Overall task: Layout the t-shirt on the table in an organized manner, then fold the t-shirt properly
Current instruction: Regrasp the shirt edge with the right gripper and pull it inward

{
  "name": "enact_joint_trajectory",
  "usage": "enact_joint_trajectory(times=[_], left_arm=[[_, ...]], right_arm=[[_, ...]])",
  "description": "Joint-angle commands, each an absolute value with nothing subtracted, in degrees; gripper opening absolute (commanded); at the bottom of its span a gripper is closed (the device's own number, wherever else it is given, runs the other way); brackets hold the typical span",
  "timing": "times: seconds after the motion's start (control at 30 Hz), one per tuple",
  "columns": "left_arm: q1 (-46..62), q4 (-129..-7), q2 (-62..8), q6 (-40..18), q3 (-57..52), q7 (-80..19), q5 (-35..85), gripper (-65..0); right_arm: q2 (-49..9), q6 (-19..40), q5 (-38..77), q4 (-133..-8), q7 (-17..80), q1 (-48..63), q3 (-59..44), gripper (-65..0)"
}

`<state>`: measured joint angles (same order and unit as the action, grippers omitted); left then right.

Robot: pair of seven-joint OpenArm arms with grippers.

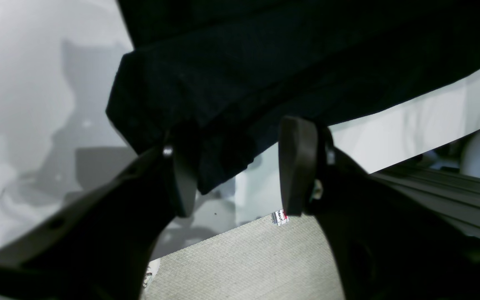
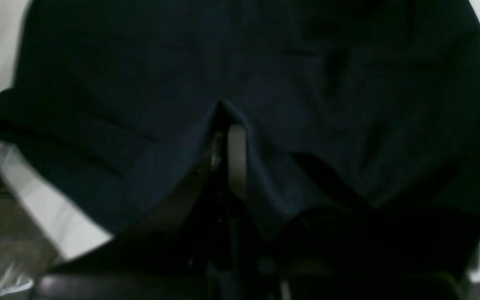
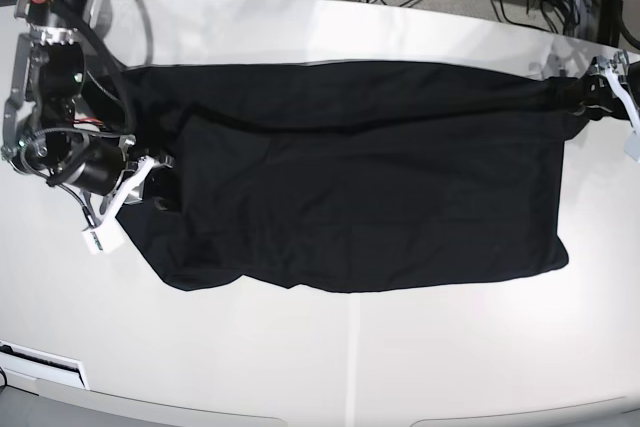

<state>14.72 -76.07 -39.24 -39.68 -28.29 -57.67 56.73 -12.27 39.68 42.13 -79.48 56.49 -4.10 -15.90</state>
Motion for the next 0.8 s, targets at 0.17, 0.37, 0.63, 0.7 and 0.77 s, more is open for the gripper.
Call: enact_joint_trajectory(times=[0.17,0.37,0.63,0.7,0.77], left_arm=[[14.39,-76.73,-41.36,-40.0,-28.88,-56.99,57.82,-33.6],[14.41,-76.73,-43.75,-40.0,-28.88,-56.99,57.87,-36.9],[13.87,-77.38,-43.86,-40.0,-28.88,-57.14,58.98,-65.0],[13.54,-79.55,-43.64,-40.0,-28.88,-57.45,59.16,-65.0],[13.5,-83.22,-43.44,-40.0,-28.88,-57.45,58.48,-65.0]], right_arm=[[-12.43,38.54,38.65,-76.07,55.66,-11.33,-16.14,-38.6],[-15.57,40.0,53.54,-78.37,65.65,-14.09,-17.41,-34.0],[-15.73,40.0,62.43,-79.53,80.0,-9.06,-16.58,-65.0],[-15.79,40.0,57.14,-79.53,78.32,-7.27,-14.24,-65.0],[-16.36,40.0,51.9,-79.55,75.2,-5.67,-11.31,-65.0]])
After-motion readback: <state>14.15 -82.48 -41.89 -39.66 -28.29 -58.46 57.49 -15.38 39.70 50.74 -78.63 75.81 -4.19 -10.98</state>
